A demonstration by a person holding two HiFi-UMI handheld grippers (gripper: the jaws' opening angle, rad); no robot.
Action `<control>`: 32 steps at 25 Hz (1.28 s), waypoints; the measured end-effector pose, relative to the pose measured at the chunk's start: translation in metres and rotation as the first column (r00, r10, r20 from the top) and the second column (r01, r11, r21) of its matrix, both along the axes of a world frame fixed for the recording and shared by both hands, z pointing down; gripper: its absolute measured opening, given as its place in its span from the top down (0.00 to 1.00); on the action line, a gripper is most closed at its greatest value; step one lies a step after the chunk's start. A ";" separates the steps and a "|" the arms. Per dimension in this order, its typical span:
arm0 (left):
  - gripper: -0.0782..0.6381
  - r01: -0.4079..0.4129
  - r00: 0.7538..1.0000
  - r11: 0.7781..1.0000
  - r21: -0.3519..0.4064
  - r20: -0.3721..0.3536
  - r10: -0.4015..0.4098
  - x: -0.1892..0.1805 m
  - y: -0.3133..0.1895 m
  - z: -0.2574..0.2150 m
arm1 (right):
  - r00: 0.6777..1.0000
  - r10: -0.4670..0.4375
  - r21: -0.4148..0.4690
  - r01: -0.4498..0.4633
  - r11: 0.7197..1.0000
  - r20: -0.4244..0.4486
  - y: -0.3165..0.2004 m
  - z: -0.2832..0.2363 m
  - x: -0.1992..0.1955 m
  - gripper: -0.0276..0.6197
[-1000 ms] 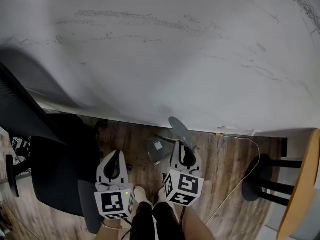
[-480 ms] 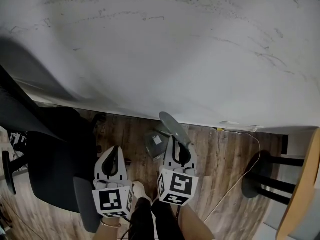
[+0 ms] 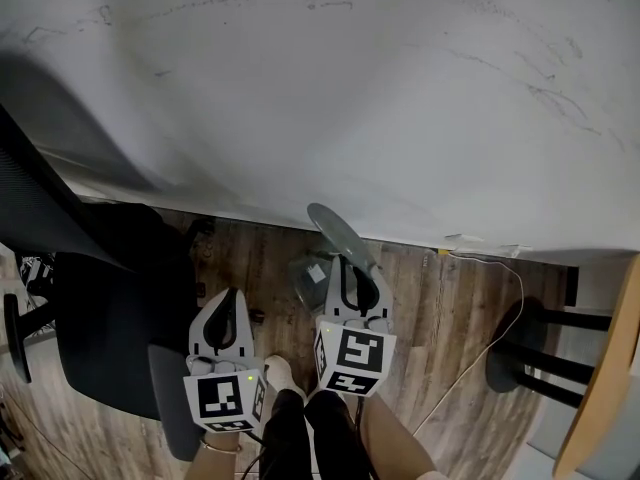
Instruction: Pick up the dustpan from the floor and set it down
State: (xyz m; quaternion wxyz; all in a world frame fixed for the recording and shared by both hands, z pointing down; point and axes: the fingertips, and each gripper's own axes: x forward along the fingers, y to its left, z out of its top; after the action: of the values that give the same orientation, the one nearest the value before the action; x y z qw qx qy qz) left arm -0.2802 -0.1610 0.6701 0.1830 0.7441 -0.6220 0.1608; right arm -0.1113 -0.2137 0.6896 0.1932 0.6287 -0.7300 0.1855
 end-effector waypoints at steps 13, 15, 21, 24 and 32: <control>0.87 0.013 1.000 1.000 0.005 -0.021 -0.013 -0.002 -0.001 -0.001 | 0.999 -0.049 -0.015 0.050 0.999 0.022 -0.008 0.005 -0.008 0.81; 0.87 0.013 1.000 1.000 0.007 -0.025 -0.013 -0.002 -0.001 -0.001 | 0.998 -0.047 -0.017 0.048 0.999 0.028 -0.007 0.006 -0.007 0.81; 0.87 0.010 1.000 1.000 0.007 -0.023 -0.010 -0.001 -0.001 -0.003 | 0.998 -0.048 -0.021 0.049 0.999 0.036 -0.004 0.005 -0.007 0.78; 0.87 0.009 1.000 1.000 0.010 -0.027 -0.009 0.001 0.000 -0.006 | 0.998 -0.057 -0.028 0.058 0.998 0.040 0.000 0.004 -0.007 0.76; 0.87 0.013 1.000 1.000 0.026 -0.026 -0.013 0.008 0.001 -0.028 | 0.996 -0.076 -0.060 0.079 0.995 0.054 0.018 -0.009 0.001 0.74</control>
State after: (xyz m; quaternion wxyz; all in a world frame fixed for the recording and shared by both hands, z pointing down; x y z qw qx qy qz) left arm -0.2722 -0.1596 0.6425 0.1823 0.7445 -0.6264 0.1416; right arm -0.1102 -0.1956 0.6803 0.2009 0.5884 -0.7526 0.2169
